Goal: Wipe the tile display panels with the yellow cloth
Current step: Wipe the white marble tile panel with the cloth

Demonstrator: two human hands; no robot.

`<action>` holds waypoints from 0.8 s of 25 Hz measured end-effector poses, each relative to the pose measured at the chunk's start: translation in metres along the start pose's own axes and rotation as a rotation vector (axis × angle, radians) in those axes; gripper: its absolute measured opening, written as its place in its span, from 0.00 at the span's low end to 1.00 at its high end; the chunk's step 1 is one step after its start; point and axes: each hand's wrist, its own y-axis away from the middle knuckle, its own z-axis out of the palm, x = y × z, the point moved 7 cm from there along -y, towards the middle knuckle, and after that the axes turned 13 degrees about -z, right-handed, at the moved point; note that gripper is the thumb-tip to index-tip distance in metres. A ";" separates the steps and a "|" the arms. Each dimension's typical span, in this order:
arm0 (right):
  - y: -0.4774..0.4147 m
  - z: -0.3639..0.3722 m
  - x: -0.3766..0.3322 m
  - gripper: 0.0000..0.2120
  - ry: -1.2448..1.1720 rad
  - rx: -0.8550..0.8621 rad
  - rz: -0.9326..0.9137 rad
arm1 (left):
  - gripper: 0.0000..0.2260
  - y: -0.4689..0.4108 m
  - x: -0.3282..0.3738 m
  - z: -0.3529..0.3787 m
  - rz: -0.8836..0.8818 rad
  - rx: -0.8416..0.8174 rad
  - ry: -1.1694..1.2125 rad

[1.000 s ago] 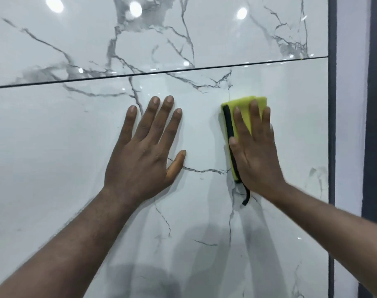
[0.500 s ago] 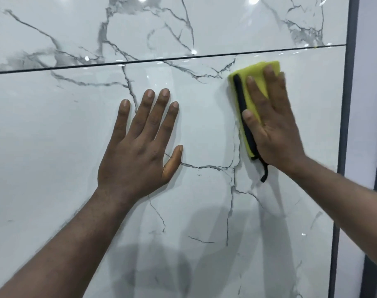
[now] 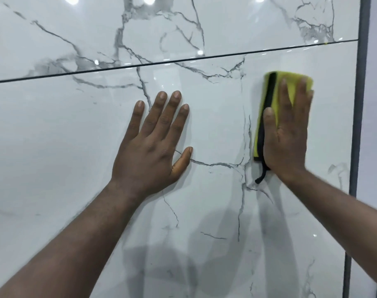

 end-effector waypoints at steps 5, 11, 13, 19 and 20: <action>0.020 0.023 -0.088 0.27 0.180 -0.262 -0.646 | 0.33 0.011 -0.040 -0.021 0.063 -0.008 0.005; 0.021 0.033 -0.110 0.29 0.103 -0.072 0.036 | 0.33 0.048 -0.108 -0.041 0.040 -0.023 -0.009; 0.031 0.046 -0.156 0.29 0.108 -0.227 -0.300 | 0.33 0.056 -0.128 -0.047 0.055 -0.018 -0.003; 0.016 0.036 -0.146 0.31 0.075 -0.121 0.039 | 0.35 0.068 -0.152 -0.042 0.117 -0.040 0.018; 0.028 0.044 -0.156 0.31 0.132 -0.154 0.001 | 0.35 0.072 -0.155 -0.041 0.120 -0.037 0.011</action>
